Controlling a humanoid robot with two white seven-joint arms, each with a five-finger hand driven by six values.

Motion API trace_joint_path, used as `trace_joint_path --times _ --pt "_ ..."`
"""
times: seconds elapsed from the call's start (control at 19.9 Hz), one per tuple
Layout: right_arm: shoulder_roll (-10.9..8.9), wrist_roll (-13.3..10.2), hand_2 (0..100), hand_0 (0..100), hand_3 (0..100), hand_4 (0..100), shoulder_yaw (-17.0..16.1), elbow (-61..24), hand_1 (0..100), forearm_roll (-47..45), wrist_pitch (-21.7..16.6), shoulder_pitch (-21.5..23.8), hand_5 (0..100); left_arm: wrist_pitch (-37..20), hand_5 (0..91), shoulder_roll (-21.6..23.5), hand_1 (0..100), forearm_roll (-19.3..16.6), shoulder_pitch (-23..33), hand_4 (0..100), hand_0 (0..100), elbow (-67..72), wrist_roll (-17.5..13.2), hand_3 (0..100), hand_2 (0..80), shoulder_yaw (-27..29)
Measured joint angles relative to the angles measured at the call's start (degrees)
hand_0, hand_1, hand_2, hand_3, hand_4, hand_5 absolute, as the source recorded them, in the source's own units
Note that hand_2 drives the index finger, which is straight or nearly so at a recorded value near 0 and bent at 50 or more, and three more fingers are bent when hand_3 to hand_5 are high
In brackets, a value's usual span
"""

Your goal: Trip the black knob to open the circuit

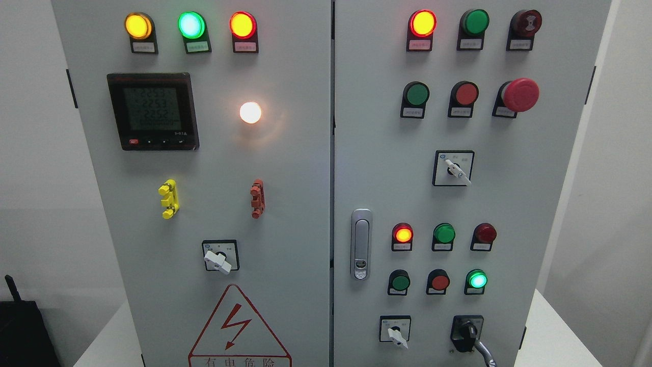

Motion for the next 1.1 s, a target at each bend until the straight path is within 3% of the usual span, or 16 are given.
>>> trace_joint_path --times 0.8,1.0,1.1 --pt "-0.47 0.9 0 79 87 77 -1.9 -0.7 68 -0.1 -0.4 2.9 74 0.0 0.0 0.0 39 0.0 0.0 0 12 0.0 0.0 0 0.0 0.0" --pt "-0.39 0.2 0 86 82 72 -1.9 -3.0 67 -0.2 -0.6 4.7 65 0.0 0.0 0.0 39 0.0 0.0 0 12 0.0 0.0 0 0.0 0.0" --pt "-0.39 -0.7 0 83 74 63 -1.9 -4.1 59 -0.2 -0.7 5.8 59 0.0 0.0 0.0 39 0.0 0.0 0 12 0.0 0.0 0 0.0 0.0"
